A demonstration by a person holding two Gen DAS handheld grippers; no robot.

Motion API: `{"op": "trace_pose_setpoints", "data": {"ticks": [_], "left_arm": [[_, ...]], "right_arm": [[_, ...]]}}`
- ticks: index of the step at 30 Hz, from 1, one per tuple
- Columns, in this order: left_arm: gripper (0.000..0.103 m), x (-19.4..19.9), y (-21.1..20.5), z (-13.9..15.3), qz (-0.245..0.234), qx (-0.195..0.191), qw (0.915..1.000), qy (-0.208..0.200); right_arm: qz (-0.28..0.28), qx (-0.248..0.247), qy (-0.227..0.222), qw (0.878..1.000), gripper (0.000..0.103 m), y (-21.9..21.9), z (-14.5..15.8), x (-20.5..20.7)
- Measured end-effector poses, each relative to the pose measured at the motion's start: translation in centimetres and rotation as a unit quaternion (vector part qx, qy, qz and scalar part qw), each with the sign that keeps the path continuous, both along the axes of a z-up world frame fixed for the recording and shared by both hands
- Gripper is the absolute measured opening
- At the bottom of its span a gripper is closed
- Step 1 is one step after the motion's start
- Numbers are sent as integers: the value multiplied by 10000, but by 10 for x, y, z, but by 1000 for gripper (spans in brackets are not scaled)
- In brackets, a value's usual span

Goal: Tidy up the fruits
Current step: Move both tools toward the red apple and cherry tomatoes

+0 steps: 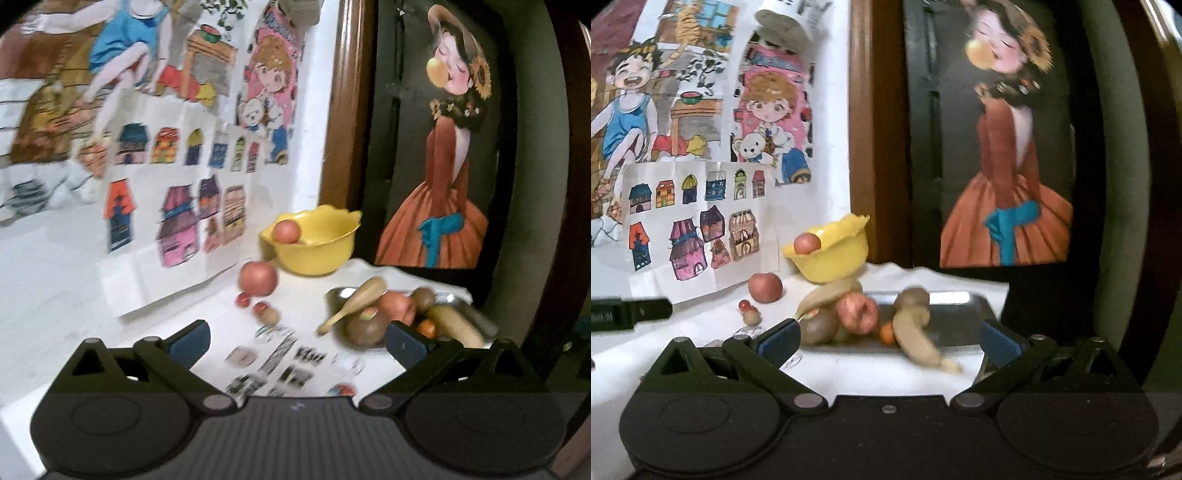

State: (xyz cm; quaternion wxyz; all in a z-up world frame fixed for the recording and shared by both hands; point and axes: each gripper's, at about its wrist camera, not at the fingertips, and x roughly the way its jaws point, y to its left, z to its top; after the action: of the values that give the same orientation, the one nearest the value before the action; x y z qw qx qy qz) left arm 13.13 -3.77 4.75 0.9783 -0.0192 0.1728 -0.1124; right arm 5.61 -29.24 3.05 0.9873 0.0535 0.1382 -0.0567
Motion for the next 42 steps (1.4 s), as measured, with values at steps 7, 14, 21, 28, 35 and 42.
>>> {"op": "trace_pose_setpoints", "data": {"ticks": [7,14,21,28,35,42], "left_arm": [[103,-26,27,-25,243,-390,9989,111],[103,-28,37,-38,389,-515,9979,64],[103,-26,32,-40,525,-582,9969,63],[103,-23,35,-43,614,-598,9960,247],[103,-20,36,-39,612,-569,9960,306],[103,-13,39,-34,641,-448,9964,322]], "right_arm": [[-87,272,14,9996,102,32,-18,-23],[204,106,170,9996,102,54,-29,-24],[249,261,342,9988,102,56,-35,-18],[270,328,459,9980,102,53,-37,-13],[322,282,527,9977,102,52,-34,-5],[442,121,578,9973,102,54,-27,5]]}}
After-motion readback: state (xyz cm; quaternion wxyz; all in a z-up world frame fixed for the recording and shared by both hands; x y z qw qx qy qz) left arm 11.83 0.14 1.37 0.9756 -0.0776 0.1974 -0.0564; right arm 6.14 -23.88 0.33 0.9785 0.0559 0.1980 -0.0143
